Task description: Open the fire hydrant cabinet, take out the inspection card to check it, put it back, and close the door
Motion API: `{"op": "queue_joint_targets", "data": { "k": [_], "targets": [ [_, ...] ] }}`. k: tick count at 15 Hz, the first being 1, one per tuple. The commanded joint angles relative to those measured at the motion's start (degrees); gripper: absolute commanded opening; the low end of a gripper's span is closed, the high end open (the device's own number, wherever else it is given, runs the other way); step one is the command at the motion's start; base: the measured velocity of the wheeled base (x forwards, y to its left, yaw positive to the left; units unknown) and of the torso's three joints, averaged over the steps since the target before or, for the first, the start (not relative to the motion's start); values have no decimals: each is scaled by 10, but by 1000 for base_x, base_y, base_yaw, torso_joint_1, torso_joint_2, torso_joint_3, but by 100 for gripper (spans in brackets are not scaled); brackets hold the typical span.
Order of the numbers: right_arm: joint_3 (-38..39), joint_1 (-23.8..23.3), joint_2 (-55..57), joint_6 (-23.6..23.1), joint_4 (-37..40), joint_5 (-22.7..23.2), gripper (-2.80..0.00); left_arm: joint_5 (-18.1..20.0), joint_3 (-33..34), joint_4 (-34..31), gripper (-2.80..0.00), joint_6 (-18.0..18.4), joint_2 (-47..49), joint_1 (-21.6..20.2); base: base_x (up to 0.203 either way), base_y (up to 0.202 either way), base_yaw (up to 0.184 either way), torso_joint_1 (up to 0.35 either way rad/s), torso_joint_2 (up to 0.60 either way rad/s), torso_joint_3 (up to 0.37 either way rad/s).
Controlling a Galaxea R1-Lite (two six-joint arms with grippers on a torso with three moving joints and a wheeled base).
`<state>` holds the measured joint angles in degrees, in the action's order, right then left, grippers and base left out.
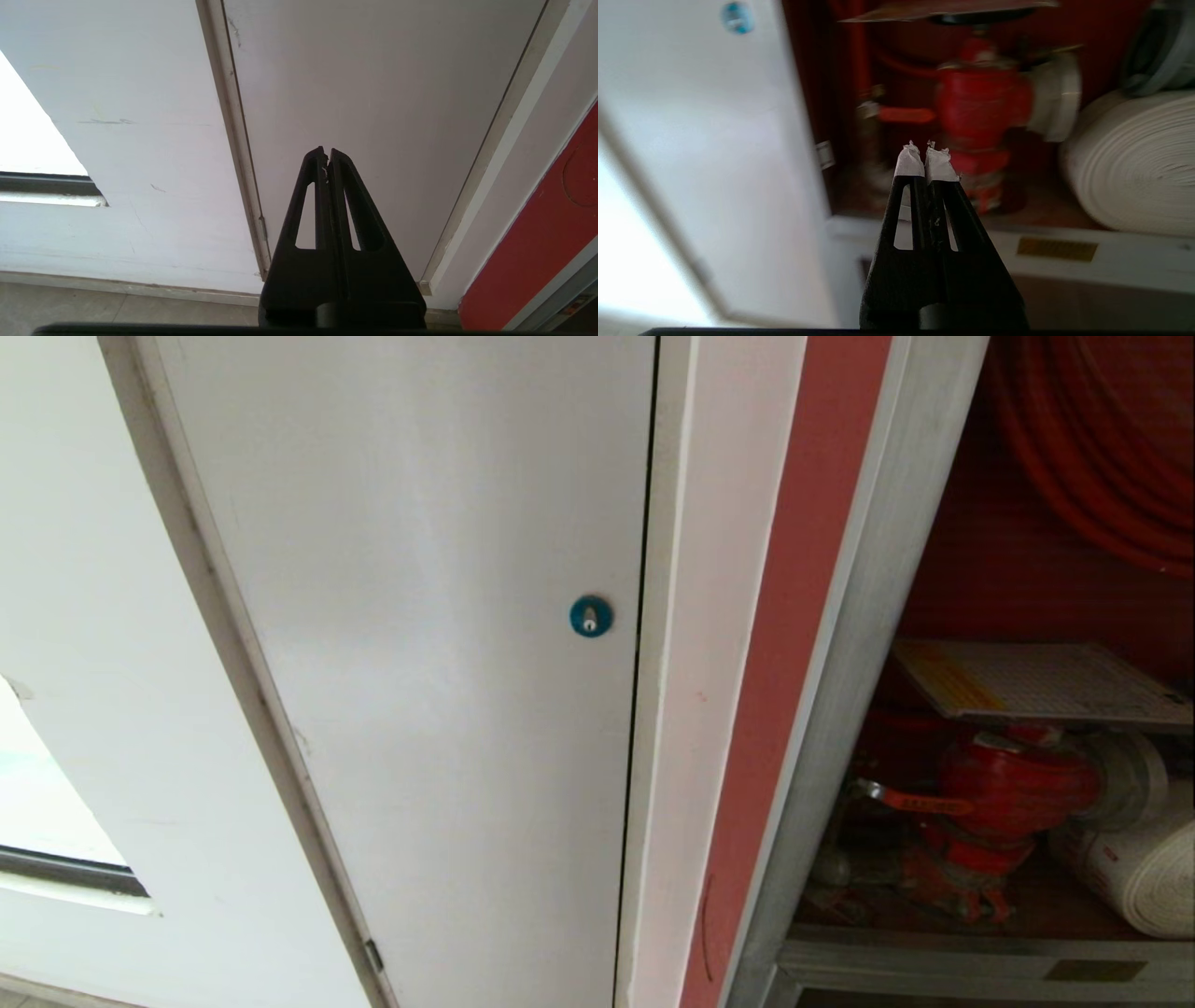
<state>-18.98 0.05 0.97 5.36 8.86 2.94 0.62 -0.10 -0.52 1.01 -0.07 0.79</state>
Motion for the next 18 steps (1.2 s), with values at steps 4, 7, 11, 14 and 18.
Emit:
{"op": "queue_joint_targets", "data": {
  "k": [4,7,11,14,18],
  "targets": [
    [184,0,-9,-47,-196,-20,-280,0,0,0,-280,0,0,0,0,0,0,0,0,0],
    [192,0,-9,-72,-165,-21,-280,0,0,0,-280,0,0,0,0,0,0,0,0,0],
    [192,0,-9,-72,-90,-21,-280,0,0,1,-280,0,1,0,0,0,0,0,0,0],
    [192,0,-9,-76,-92,-19,-280,0,0,0,-280,0,1,0,0,0,0,0,0,0],
    [192,0,-9,-72,-92,-19,-280,0,0,0,-280,0,0,0,0,0,0,0,0,0]
  ]
}}
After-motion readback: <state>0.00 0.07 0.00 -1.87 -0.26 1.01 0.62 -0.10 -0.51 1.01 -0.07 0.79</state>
